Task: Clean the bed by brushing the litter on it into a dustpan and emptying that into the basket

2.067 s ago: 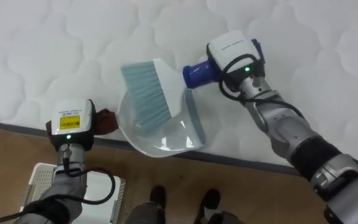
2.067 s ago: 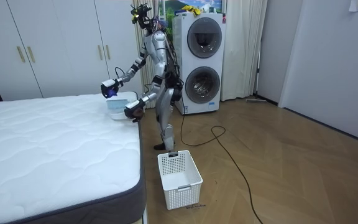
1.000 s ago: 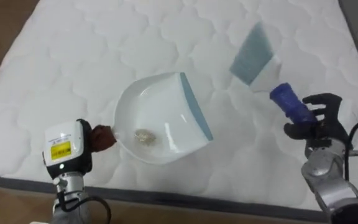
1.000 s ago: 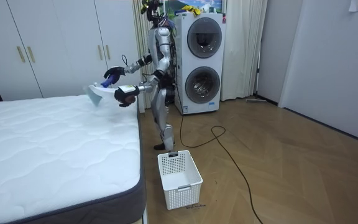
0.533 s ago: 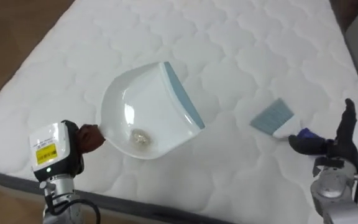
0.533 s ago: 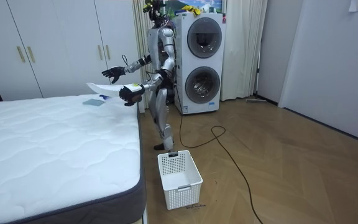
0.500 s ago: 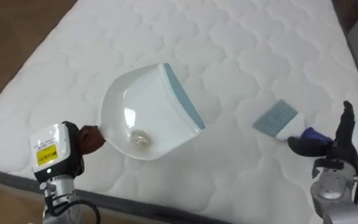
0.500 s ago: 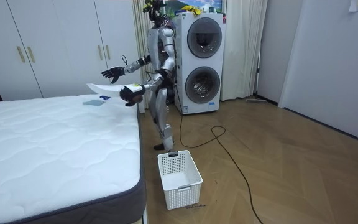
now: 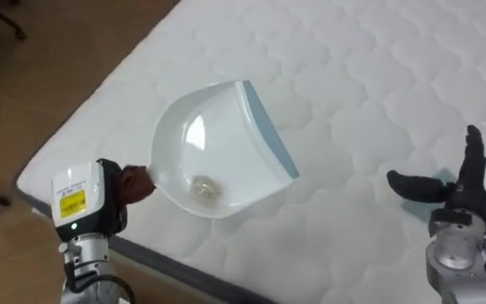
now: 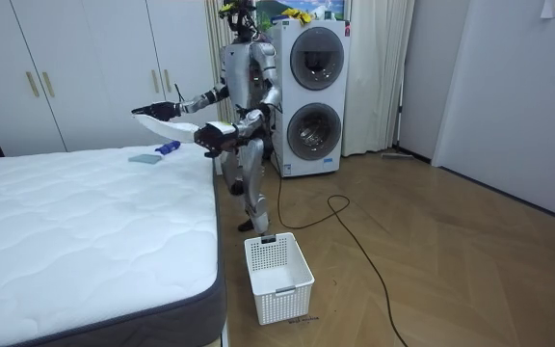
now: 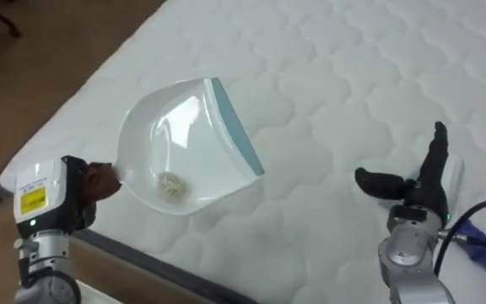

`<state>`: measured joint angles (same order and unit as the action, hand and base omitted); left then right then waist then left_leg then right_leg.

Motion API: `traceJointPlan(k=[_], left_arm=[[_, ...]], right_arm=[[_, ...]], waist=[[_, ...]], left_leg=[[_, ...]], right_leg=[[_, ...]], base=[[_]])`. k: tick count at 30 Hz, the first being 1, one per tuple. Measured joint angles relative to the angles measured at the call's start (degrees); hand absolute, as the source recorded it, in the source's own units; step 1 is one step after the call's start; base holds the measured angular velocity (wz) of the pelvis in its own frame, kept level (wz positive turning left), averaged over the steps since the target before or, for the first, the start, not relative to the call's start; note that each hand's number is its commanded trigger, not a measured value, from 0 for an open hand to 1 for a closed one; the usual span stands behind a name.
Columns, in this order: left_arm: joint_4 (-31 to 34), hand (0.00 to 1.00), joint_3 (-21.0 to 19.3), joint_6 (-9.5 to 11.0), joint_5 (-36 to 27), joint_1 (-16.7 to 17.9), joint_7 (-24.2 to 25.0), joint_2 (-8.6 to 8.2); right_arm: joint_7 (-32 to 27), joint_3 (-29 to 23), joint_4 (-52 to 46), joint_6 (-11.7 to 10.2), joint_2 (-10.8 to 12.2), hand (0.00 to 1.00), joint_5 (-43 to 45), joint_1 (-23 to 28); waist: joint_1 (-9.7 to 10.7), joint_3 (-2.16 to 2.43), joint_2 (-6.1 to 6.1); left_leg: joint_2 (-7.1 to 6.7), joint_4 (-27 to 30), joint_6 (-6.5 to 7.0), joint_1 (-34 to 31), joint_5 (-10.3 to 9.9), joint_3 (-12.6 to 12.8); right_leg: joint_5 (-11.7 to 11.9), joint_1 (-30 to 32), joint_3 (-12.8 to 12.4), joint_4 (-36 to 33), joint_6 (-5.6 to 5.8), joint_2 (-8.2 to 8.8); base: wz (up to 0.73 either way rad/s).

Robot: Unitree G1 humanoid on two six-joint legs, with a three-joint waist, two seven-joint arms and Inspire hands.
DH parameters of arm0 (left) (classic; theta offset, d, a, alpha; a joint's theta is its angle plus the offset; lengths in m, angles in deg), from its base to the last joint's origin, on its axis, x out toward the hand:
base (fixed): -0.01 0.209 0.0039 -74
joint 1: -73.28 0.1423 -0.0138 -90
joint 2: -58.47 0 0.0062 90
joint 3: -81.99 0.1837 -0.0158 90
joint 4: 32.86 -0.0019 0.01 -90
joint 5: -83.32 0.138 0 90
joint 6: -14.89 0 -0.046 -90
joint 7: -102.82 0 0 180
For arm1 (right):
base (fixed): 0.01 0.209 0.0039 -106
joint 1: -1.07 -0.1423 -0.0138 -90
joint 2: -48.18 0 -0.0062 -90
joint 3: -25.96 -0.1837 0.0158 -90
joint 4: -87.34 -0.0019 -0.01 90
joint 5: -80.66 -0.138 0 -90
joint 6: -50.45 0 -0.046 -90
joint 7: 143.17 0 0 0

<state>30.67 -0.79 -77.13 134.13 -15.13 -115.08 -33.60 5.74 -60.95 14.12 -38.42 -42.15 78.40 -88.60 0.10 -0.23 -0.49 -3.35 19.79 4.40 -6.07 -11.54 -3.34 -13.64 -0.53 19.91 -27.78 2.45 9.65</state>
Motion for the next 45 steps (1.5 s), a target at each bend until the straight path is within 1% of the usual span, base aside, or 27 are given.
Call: traceJointPlan(k=[1, 2, 3, 4, 5, 6, 8, 9, 11, 12, 14, 15, 16, 17, 19, 21, 22, 23, 25, 28, 32, 36, 37, 39, 41, 42, 45], left_arm=[[0.44, 1.00, -0.07, 0.11, -0.01, -0.06, 0.12, 0.05], [0.51, 1.00, -0.07, 0.09, 0.00, -0.06, 0.11, 0.16], [0.51, 1.00, -0.08, 0.07, 0.00, -0.02, 0.12, 0.25], [0.51, 1.00, -0.10, 0.06, -0.08, -0.05, 0.12, 0.18], [0.49, 1.00, -0.01, 0.17, -0.16, 0.28, 0.15, -0.55], [0.51, 1.00, -0.18, 0.43, -0.24, 0.26, 0.12, -0.58], [0.51, 1.00, -0.49, 0.80, -1.31, 0.20, 0.08, -0.34], [0.52, 1.00, -0.75, 0.81, -1.27, 0.42, 0.10, -0.47], [0.53, 1.00, -0.93, 0.81, -1.25, 0.71, 0.10, -0.59], [0.53, 1.00, -1.01, 0.81, -1.20, 0.72, 0.11, -0.59], [0.54, 1.00, -1.94, 0.80, -0.75, 0.72, 0.39, -0.61], [0.54, 1.00, -2.17, 0.80, -0.62, 0.72, 0.52, -0.61], [0.53, 1.00, -2.47, 0.79, -0.54, 0.70, 0.70, -0.62], [0.54, 1.00, -2.56, 0.79, -0.55, 0.50, 0.71, -0.67], [0.53, 1.00, -2.54, 0.78, -0.02, 0.61, 0.74, -0.78], [0.53, 1.00, -2.54, 0.71, 0.09, 0.99, 0.99, -0.77], [0.53, 1.00, -2.54, 0.65, 0.08, 0.99, 1.07, -0.86], [0.61, 1.00, -2.56, 0.65, 0.08, 0.97, 1.07, -1.04], [0.97, 1.00, -2.61, 0.58, 0.04, 0.99, 1.26, -0.97], [2.08, 1.00, -2.63, 0.58, -0.08, 1.57, 1.73, -1.07], [4.03, 1.00, -2.58, 0.75, -0.01, 2.78, 2.62, -1.55], [4.06, 1.00, -2.57, 1.27, 0.00, 2.75, 3.49, -1.62], [4.05, 1.00, -2.50, 1.33, -0.03, 2.74, 3.75, -1.60], [4.04, 1.00, -2.37, 1.76, -0.21, 2.70, 3.94, -1.54], [4.05, 1.00, -2.10, 2.44, -0.57, 2.56, 4.93, -1.45], [3.98, 1.00, -1.98, 2.46, -0.56, 2.38, 5.01, -1.46], [3.98, 1.00, -2.13, 2.62, -0.59, 2.05, 5.50, -1.39]], right_arm=[[0.90, 0.02, -0.45, -0.32, 0.60, 0.00, 0.04, 0.34], [1.85, 0.21, -0.99, -0.32, 0.88, 0.00, 0.04, 0.35], [2.07, 0.24, -1.32, -0.32, 1.15, 0.00, 0.04, 0.42], [2.29, 0.23, -1.95, -0.36, 1.50, 0.00, 0.02, 0.48], [2.54, 0.15, -2.02, -0.40, 1.39, 0.00, -0.09, 0.83], [2.93, 0.17, -2.03, -0.41, 1.39, 0.00, -0.34, 0.66], [5.20, 0.23, -2.09, -0.46, 1.31, 0.00, -2.74, 0.36], [6.18, 0.27, -2.14, -0.46, 1.31, 0.00, -4.34, 0.33], [7.14, 0.29, -2.14, -0.52, 1.32, 0.00, -4.81, 0.33], [7.54, 0.27, -2.14, -0.61, 1.31, 0.00, -4.80, 0.30], [8.76, 0.28, -2.15, -0.64, 1.61, 0.00, -4.81, 0.51], [8.89, 0.28, -2.19, -0.66, 1.61, 0.00, -4.91, 0.77], [8.76, 0.24, -2.20, -0.86, 1.61, 0.00, -5.30, 1.39], [8.71, 0.11, -2.45, -1.07, 1.60, 0.00, -6.53, 2.02], [8.74, -0.01, -3.06, -1.10, 1.60, 0.00, -8.81, 2.25], [8.83, 0.01, -3.79, -1.11, 1.60, 0.00, -10.88, 2.25], [8.88, 0.00, -4.01, -1.17, 1.58, 0.00, -11.04, 2.24], [9.00, -0.01, -4.08, -1.23, 1.56, 0.00, -11.07, 2.19], [9.60, 0.01, -4.26, -1.23, 1.56, 0.00, -10.96, 2.15], [9.67, 0.32, -4.37, -1.23, 1.70, 0.00, -11.02, 2.14], [9.57, 0.29, -4.50, -1.23, 2.07, 0.00, -11.08, 2.13], [9.95, 0.25, -4.47, -1.23, 2.16, 0.00, -11.15, 2.15], [10.41, 0.26, -4.42, -1.24, 2.29, 0.00, -11.17, 2.21], [10.69, 0.21, -4.41, -1.24, 2.46, 0.00, -11.11, 2.19], [10.33, 0.14, -4.40, -1.24, 2.79, 0.00, -11.12, 2.18], [10.33, 0.16, -4.38, -1.24, 2.76, 0.00, -11.14, 2.06], [10.67, 0.17, -4.29, -1.24, 2.76, 0.00, -11.54, 2.18]], waist=[[0.15, 0.20, -0.07], [-0.08, 0.05, 0.15], [-0.16, 0.02, -0.04], [0.15, 0.06, -0.76], [0.97, 0.45, -0.41], [0.54, 0.42, -0.40], [-0.81, 0.35, -0.30], [-2.52, 0.21, -0.54], [-3.86, 0.18, -0.65], [-4.04, 0.17, -0.67], [-4.00, 0.04, -1.14], [-3.77, 0.01, -1.26], [-2.90, -0.06, -1.43], [-1.52, -0.20, -1.79], [-1.23, -0.29, -1.89], [-1.99, -0.31, -1.99], [-1.74, -0.26, -2.05], [-2.07, -0.13, -2.05], [-2.53, -0.09, -1.80], [-4.72, -0.07, -1.68], [-4.93, -0.07, -1.60], [-4.36, -0.22, -1.14], [-3.61, -0.39, -0.87], [-3.02, -0.52, -0.66], [-1.38, -0.53, -1.03], [-1.42, -0.64, -1.45], [-1.59, -0.72, -0.98]], left_leg=[[-0.62, -0.16, -0.03, -0.02, 0.32, -3.34], [-1.11, -0.13, -0.09, -0.35, 0.92, -5.79], [-1.74, -0.05, -0.11, -0.53, 1.40, -6.95], [-3.36, 0.26, -0.20, -0.91, 1.71, -9.03], [-3.73, 0.81, -0.36, -1.52, 1.75, -10.01], [-3.55, 0.79, -0.37, -1.78, 1.75, -9.06], [-1.95, 0.88, -0.46, -3.40, 1.84, -4.45], [-1.82, 0.92, -0.52, -3.75, 1.87, -4.40], [-2.06, 1.19, -0.57, -4.72, 1.83, -5.44], [-2.16, 1.54, -0.57, -5.31, 1.83, -5.93], [-2.84, 2.35, -0.73, -6.80, 2.07, -7.70], [-2.96, 2.66, -0.68, -7.19, 2.19, -7.72], [-2.27, 3.46, -0.33, -8.11, 2.40, -5.02], [0.25, 3.96, 0.45, -9.32, 2.46, 2.45], [2.89, 4.97, 1.50, -10.35, 2.06, 10.34], [1.38, 4.68, 1.52, -10.35, 1.95, 8.07], [0.23, 4.20, 1.87, -10.28, 2.32, 6.68], [-0.63, 3.67, 2.32, -10.18, 2.76, 5.84], [-1.60, 3.00, 2.90, -10.13, 3.39, 4.57], [-2.35, 0.88, 3.58, -9.02, 4.58, 4.07], [-3.08, 0.99, 3.78, -8.56, 4.48, 2.37], [-3.67, 1.40, 3.98, -7.82, 4.38, -0.31], [-3.68, 1.40, 4.05, -7.48, 4.39, -1.75], [-3.94, 0.93, 4.30, -7.19, 4.65, -3.38], [-5.55, 0.95, 4.10, -7.20, 5.48, -5.29], [-6.48, 1.21, 3.94, -7.30, 5.32, -5.63], [-6.63, 1.33, 3.66, -7.69, 5.32, -6.70]], right_leg=[[-1.49, 0.60, -4.47, 2.83, -0.17, -2.28], [-1.79, 1.69, -7.33, 6.20, -0.29, -3.96], [-1.40, 2.07, -8.23, 7.89, -0.07, -4.58], [2.03, 2.96, -9.44, 10.60, -0.45, -4.79], [1.95, 2.08, -8.75, 10.09, -0.60, -4.65], [1.66, 1.64, -8.63, 10.57, -0.80, -4.76], [1.42, 1.38, -7.03, 11.19, -1.10, -5.18], [1.33, 1.35, -6.71, 11.35, -1.25, -5.34], [1.27, 1.35, -5.38, 11.68, -1.32, -5.36], [1.27, 1.30, -4.93, 11.93, -1.32, -5.42], [1.21, 0.95, -2.35, 12.40, -1.22, -5.31], [1.15, 0.41, -1.31, 12.80, -1.14, -5.29], [0.93, -1.07, 1.68, 13.63, -0.90, -5.11], [0.34, -2.10, 4.32, 14.00, -0.62, -4.69], [-0.71, -2.33, 7.00, 13.77, -0.46, -4.51], [-1.00, -2.14, 7.02, 13.56, -0.22, -4.79], [-1.19, -2.04, 6.25, 13.41, -0.08, -4.78], [-1.21, -1.57, 4.14, 12.91, 0.01, -4.80], [-1.02, -1.52, 3.10, 12.93, 0.00, -4.83], [-0.04, -2.32, 3.02, 13.68, 0.30, -4.69], [-0.05, -3.05, 3.38, 12.48, 0.38, -4.46], [-0.99, 0.09, -0.85, 3.82, 0.48, -3.68], [-1.94, 1.44, -3.06, 2.17, 0.35, -3.88], [-2.27, 4.50, -5.64, 2.08, 0.25, -3.82], [-0.83, 7.29, -8.26, 4.80, 0.68, -3.95], [2.10, 8.03, -8.74, 6.41, -0.23, -3.98], [2.84, 7.02, -7.78, 7.47, -0.43, -4.77]], base=[[1.16], [1.16], [1.25], [1.42], [1.33], [1.12], [0.73], [0.37], [0.31], [0.57], [0.70], [1.04], [1.36], [1.40], [0.91], [0.58], [0.68], [0.64], [0.42], [0.17], [0.23], [0.34], [0.48], [0.57], [0.70], [0.51], [0.25]])
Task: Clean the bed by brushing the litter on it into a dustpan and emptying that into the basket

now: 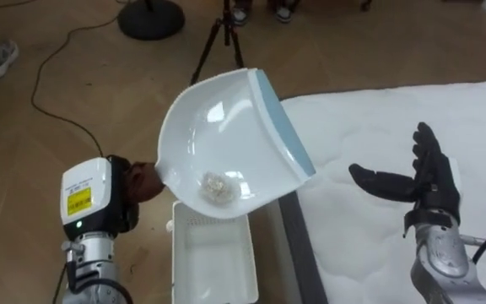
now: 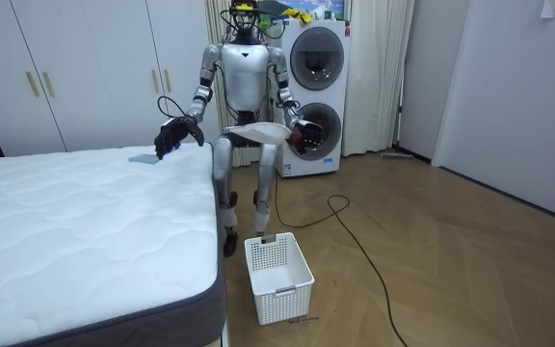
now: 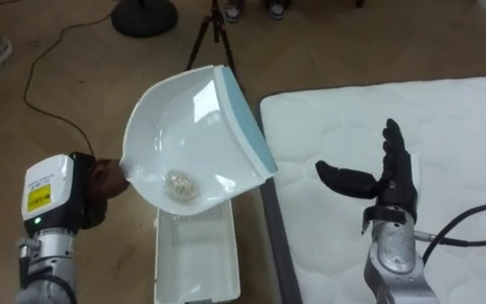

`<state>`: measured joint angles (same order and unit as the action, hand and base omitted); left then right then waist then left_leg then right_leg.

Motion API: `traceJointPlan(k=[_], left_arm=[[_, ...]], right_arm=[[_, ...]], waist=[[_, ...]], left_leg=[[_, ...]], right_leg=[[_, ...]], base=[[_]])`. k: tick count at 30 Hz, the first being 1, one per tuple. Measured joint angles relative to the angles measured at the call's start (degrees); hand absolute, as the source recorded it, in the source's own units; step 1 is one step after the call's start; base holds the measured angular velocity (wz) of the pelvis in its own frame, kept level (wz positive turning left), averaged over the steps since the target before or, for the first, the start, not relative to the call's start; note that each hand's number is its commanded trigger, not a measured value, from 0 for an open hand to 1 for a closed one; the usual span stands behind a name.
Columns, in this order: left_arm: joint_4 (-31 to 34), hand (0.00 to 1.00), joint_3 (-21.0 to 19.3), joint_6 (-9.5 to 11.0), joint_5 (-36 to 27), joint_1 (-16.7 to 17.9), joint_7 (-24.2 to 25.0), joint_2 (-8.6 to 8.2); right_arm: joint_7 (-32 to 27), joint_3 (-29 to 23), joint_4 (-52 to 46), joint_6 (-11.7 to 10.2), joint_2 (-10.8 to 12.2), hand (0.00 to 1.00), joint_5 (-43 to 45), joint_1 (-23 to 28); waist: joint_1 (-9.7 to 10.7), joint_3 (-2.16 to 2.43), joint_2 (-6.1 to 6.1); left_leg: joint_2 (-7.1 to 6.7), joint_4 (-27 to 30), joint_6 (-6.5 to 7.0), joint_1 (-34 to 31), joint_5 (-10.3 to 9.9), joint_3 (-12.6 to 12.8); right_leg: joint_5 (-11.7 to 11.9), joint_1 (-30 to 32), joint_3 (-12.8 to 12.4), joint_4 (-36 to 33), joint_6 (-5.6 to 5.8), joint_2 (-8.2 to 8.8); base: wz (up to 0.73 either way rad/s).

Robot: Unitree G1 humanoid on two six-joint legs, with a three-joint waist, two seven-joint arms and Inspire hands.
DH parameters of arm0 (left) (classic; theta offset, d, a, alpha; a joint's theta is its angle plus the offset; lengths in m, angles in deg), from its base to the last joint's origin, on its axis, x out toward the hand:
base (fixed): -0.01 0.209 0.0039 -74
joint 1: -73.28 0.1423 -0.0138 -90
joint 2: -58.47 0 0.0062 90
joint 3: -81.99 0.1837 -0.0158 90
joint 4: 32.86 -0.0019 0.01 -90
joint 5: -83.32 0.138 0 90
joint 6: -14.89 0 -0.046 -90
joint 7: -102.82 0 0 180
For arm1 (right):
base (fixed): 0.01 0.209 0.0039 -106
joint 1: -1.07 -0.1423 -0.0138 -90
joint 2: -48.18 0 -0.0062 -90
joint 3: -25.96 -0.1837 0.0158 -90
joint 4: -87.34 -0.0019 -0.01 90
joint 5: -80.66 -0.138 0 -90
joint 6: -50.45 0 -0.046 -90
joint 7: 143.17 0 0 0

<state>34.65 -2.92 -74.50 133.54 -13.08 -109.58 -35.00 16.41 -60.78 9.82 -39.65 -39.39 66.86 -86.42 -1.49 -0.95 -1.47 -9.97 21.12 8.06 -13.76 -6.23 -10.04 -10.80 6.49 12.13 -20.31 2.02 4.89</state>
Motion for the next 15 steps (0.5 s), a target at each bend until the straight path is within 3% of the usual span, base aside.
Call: traceJointPlan(k=[7, 15], left_arm=[[-0.01, 1.00, -0.46, -0.29, -0.05, -0.19, 2.11, 2.36], [-1.91, 1.00, -0.44, -0.37, 0.05, -1.11, 3.05, 2.75]], right_arm=[[1.92, -1.11, 0.08, -0.04, -0.24, 0.00, -0.80, -0.50], [3.60, -1.25, 3.97, -1.14, -0.98, 0.00, -1.33, -1.44]], waist=[[0.24, 0.02, -1.08], [-0.20, -0.12, -1.22]], left_leg=[[0.00, -0.37, -0.32, -0.69, 0.12, -2.62], [0.03, 0.39, -0.21, -2.25, -0.08, -2.88]], right_leg=[[1.38, -0.82, 0.27, 3.57, -0.04, -1.13], [1.37, -0.45, 0.57, 4.88, -0.05, -1.50]], base=[[0.13], [0.02]])
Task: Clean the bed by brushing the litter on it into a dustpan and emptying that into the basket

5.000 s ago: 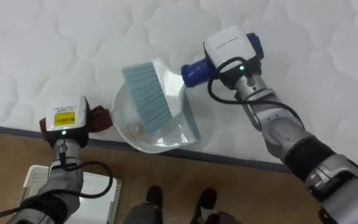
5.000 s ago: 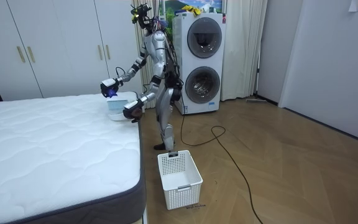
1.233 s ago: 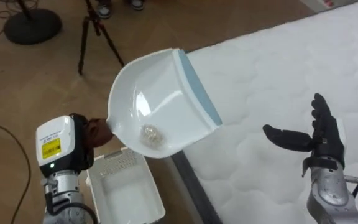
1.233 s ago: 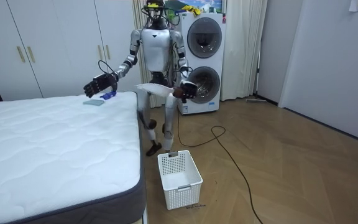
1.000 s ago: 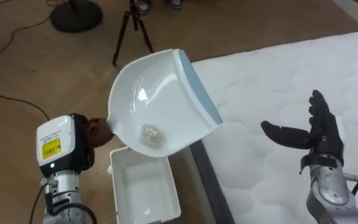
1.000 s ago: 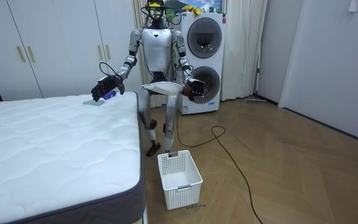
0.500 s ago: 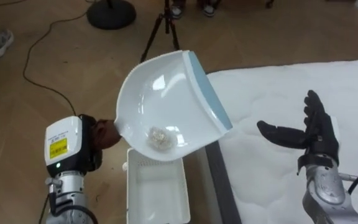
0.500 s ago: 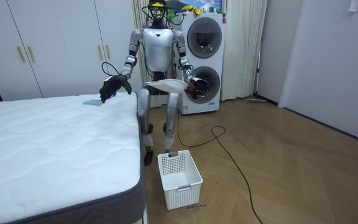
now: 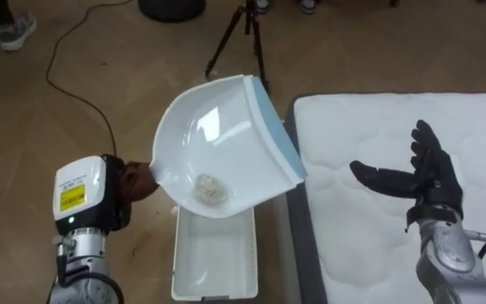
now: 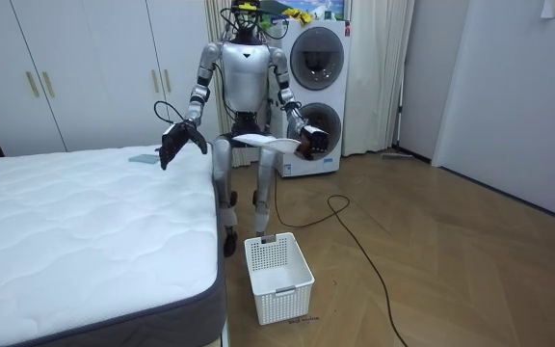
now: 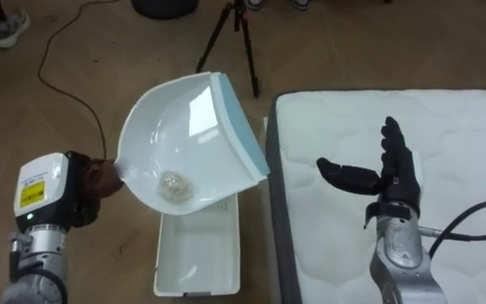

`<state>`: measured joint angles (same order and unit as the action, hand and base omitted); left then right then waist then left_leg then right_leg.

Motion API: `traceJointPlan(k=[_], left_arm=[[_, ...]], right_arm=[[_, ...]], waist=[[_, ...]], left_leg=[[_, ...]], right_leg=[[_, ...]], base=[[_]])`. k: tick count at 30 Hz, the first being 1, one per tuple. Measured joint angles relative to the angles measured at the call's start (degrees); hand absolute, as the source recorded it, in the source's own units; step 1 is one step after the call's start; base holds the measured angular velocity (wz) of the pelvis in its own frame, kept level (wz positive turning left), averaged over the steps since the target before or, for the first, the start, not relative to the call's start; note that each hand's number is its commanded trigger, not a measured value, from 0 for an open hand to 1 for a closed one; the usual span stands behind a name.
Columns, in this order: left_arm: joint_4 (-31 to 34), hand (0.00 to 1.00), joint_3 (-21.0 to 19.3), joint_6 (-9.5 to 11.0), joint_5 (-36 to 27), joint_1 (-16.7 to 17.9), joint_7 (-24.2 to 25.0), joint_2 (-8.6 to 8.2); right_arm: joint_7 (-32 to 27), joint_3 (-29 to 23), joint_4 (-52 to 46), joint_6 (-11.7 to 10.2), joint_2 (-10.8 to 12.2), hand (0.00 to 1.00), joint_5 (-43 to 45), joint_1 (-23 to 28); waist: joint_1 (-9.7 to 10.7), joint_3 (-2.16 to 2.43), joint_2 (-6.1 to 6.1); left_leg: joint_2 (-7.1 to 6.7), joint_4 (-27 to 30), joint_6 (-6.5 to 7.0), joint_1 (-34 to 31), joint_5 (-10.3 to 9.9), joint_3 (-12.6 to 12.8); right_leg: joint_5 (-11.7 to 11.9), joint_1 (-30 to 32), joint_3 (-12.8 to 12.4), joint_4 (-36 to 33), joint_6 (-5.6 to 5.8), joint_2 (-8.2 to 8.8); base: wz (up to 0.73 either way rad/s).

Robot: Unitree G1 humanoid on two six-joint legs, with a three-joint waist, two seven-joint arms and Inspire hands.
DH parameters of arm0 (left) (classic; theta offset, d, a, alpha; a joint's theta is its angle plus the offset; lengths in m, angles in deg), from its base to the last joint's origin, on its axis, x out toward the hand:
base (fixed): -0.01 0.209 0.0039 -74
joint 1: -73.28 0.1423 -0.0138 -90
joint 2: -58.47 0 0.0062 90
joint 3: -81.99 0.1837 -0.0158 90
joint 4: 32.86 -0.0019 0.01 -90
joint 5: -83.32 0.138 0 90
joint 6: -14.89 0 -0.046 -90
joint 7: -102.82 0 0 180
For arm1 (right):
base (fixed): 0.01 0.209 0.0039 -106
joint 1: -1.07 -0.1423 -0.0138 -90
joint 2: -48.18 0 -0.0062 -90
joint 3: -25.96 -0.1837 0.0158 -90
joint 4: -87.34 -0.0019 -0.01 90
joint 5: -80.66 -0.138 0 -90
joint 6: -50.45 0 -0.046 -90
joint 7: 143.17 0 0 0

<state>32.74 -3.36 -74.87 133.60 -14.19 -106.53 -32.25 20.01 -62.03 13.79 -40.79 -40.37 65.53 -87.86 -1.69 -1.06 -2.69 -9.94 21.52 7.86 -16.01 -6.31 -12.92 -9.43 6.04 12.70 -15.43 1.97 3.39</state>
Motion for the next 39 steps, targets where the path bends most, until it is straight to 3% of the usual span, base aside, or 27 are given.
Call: traceJointPlan(k=[3, 4, 9, 11, 14, 18, 21, 29, 32, 35, 39], left_arm=[[-2.15, 1.00, 0.09, -0.07, -0.30, -0.59, 0.85, 0.15], [-3.17, 1.00, 0.26, -0.04, -0.92, -1.30, 0.86, 0.18], [-8.00, 1.00, 1.28, 0.01, -0.57, -6.83, 1.18, 0.29], [-8.47, 1.00, 1.31, 0.01, 0.11, -8.22, 1.30, 0.72], [-9.48, 1.00, 2.90, -0.36, 0.05, -10.99, 3.02, 2.22], [-10.91, 1.00, 5.04, -0.78, 0.93, -13.21, 5.36, 4.46], [-10.98, 1.00, 5.06, -1.14, 1.19, -13.40, 7.02, 6.61], [-9.73, 1.00, 7.58, -1.93, 6.87, -16.59, 9.97, 13.60], [-9.72, 1.00, 9.20, -2.87, 8.70, -17.04, 10.00, 15.09], [-9.72, 1.00, 9.53, -2.97, 11.23, -17.03, 10.97, 15.12], [-9.72, 1.00, 9.81, -4.09, 13.06, -17.01, 12.53, 15.23]], right_arm=[[0.78, 0.06, 2.05, -0.52, 0.00, 0.00, -0.52, -0.17], [0.77, 0.24, 4.10, -1.50, 0.00, 0.00, -0.51, -1.22], [0.84, 0.25, 9.41, -2.03, 0.00, 0.00, 0.52, -4.22], [0.81, 0.15, 11.19, -2.46, 0.01, 0.00, 2.50, -5.39], [0.72, 0.21, 12.84, -2.59, 0.01, 0.00, 2.47, -6.82], [0.41, 1.45, 13.07, -2.74, 0.09, 0.00, 2.62, -6.71], [-0.04, 1.51, 14.09, -3.03, 0.10, 0.00, 2.97, -6.71], [-2.03, 2.36, 18.03, -3.22, 0.10, 0.00, 4.27, -6.62], [-2.77, 3.60, 18.13, -3.22, 0.05, 0.00, 4.29, -6.74], [-3.06, 3.53, 17.91, -3.22, 0.05, 0.00, 4.29, -6.84], [-3.15, 3.55, 17.62, -3.22, 0.04, 0.00, 4.24, -7.17]], waist=[[-0.07, -0.13, 0.01], [-0.02, -0.44, 0.09], [0.54, -0.65, 0.41], [0.82, -0.97, 0.95], [1.50, -1.42, 1.88], [1.81, -1.42, 2.38], [3.20, -1.40, 3.00], [4.73, -1.35, 4.83], [4.94, -1.39, 5.66], [4.99, -1.36, 6.74], [4.93, -1.32, 7.19]], left_leg=[[0.00, 0.17, -0.28, -0.41, -0.37, -0.18], [0.00, 0.20, -0.33, -0.99, -0.40, -0.34], [-0.15, 1.77, -0.62, -6.08, 0.22, -1.59], [-0.16, 2.24, -0.65, -7.84, 0.26, -1.48], [-0.14, 2.97, -0.68, -10.26, 0.43, -1.31], [-0.15, 3.18, -0.54, -11.69, 0.54, -0.48], [-0.25, 3.17, -0.47, -12.85, 0.58, -0.33], [-0.87, 2.95, -0.24, -15.54, 0.76, 0.54], [-0.91, 2.70, -0.23, -15.58, 0.77, 0.65], [-1.04, 2.21, 0.01, -15.82, 1.00, 0.92], [-1.11, 1.99, 0.07, -16.21, 1.13, 1.12]], right_leg=[[-0.01, 0.66, -0.02, 0.06, -0.01, -0.07], [0.02, 1.62, -0.16, -0.37, -0.07, -0.12], [0.12, 6.08, -0.07, -1.55, -0.37, -0.51], [-0.07, 7.92, -0.27, -2.60, -0.56, -0.45], [-0.10, 10.30, -0.13, -3.40, -0.59, -0.37], [-0.50, 12.86, -0.57, -5.24, -0.60, 0.13], [-0.69, 14.68, -1.14, -6.43, -0.69, 0.34], [-2.01, 18.63, -1.59, -8.83, -0.37, 1.73], [-2.16, 19.07, -1.43, -9.41, -0.41, 2.06], [-2.31, 19.51, -1.32, -9.56, -0.32, 2.44], [-2.50, 20.14, -1.37, -9.79, -0.22, 2.57]], base=[[0.00], [0.00], [0.09], [0.00], [-0.01], [-0.11], [-0.03], [-0.02], [-0.01], [0.00], [-0.03]])
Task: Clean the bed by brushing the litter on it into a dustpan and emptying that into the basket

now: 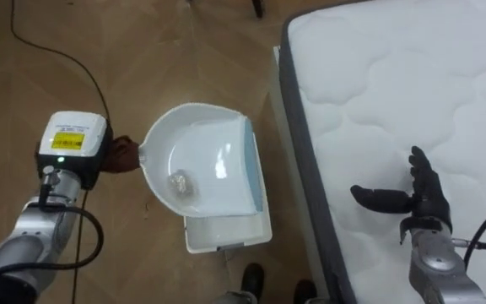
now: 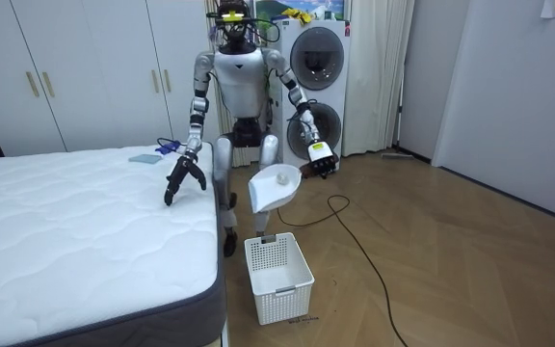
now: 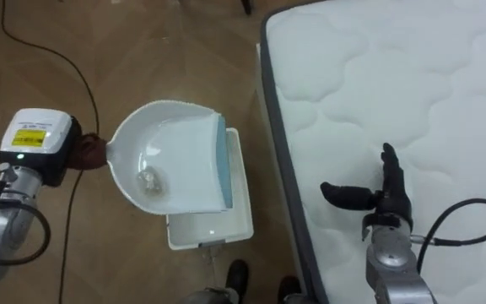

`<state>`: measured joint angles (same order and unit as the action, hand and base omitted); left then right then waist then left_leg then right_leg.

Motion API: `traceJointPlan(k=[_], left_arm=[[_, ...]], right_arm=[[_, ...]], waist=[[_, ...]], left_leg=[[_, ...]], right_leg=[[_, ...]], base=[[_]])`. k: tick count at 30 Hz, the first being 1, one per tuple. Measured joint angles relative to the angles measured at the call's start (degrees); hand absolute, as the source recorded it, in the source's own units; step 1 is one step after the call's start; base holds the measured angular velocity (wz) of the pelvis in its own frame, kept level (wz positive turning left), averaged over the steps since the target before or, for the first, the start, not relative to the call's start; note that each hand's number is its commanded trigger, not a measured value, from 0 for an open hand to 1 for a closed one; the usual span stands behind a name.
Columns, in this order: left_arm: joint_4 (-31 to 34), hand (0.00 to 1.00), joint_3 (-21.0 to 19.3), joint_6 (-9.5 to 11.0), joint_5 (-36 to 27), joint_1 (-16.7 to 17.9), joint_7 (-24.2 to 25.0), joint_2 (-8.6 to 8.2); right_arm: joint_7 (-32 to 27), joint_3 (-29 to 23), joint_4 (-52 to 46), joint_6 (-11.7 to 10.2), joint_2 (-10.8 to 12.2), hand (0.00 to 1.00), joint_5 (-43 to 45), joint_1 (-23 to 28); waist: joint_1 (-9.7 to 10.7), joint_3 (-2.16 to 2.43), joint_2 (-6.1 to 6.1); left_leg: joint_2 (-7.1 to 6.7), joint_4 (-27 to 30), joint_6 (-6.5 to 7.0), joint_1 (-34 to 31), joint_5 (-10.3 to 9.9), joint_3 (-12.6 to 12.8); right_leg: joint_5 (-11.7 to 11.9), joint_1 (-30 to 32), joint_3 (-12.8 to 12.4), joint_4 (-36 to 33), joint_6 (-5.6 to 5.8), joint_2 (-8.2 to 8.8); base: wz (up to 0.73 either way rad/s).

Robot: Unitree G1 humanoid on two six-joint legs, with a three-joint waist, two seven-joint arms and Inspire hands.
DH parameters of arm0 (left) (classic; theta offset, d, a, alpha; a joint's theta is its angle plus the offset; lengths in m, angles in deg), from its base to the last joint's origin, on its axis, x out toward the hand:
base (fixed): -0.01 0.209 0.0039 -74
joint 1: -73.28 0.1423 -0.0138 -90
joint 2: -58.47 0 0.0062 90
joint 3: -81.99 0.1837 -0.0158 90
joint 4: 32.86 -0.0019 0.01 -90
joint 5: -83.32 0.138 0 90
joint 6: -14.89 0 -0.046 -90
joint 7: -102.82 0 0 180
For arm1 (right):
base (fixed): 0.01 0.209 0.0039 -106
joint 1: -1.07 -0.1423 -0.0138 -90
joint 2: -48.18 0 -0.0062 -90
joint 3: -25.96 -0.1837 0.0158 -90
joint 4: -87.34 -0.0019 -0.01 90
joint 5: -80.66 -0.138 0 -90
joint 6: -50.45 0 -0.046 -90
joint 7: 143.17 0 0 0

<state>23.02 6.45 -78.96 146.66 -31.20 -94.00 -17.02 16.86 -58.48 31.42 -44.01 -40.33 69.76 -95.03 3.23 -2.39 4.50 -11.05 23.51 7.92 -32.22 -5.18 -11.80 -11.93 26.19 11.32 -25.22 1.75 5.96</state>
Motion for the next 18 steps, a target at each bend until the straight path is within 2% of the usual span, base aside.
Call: traceJointPlan(k=[6, 9, 12, 18], left_arm=[[-0.01, 1.00, 0.00, -0.45, 0.36, 0.47, 0.23, 1.30], [-0.21, 1.00, 0.00, -0.76, 0.35, 0.70, 1.23, 2.55], [-0.28, 1.00, 0.00, -1.19, 0.35, 1.26, 1.27, 3.07], [-0.35, 1.00, -0.09, -1.29, 1.71, 1.72, 1.77, 4.40]], right_arm=[[-0.39, -0.05, -1.29, -0.96, -0.09, 0.00, 0.45, 0.04], [-0.32, -0.04, -1.35, -1.00, -0.32, 0.00, 0.45, 0.04], [-0.56, -0.05, -1.34, -1.00, -0.42, 0.00, 0.43, 0.06], [-1.29, 0.01, -1.50, -1.26, -0.50, 0.00, 0.70, 0.62]], waist=[[-0.09, 0.02, 0.36], [-0.06, 0.08, 0.57], [-0.18, 0.07, 1.03], [-0.33, 0.00, 1.87]], left_leg=[[-0.03, -0.06, -0.01, -0.15, 0.01, 0.07], [-0.43, -0.05, 0.02, -0.14, 0.07, 0.17], [-0.71, -0.03, 0.04, -0.08, 0.12, 0.31], [-0.80, -0.02, -0.06, -0.09, 0.23, 0.33]], right_leg=[[-0.18, 0.33, 0.16, -0.19, 0.04, 0.05], [-0.86, 0.65, -0.29, -0.87, 0.06, 0.12], [-1.34, 0.86, -0.12, -1.62, 0.12, 0.93], [-1.43, 0.92, 0.01, -1.86, 0.12, 0.93]], base=[[0.00], [0.00], [0.00], [0.00]])
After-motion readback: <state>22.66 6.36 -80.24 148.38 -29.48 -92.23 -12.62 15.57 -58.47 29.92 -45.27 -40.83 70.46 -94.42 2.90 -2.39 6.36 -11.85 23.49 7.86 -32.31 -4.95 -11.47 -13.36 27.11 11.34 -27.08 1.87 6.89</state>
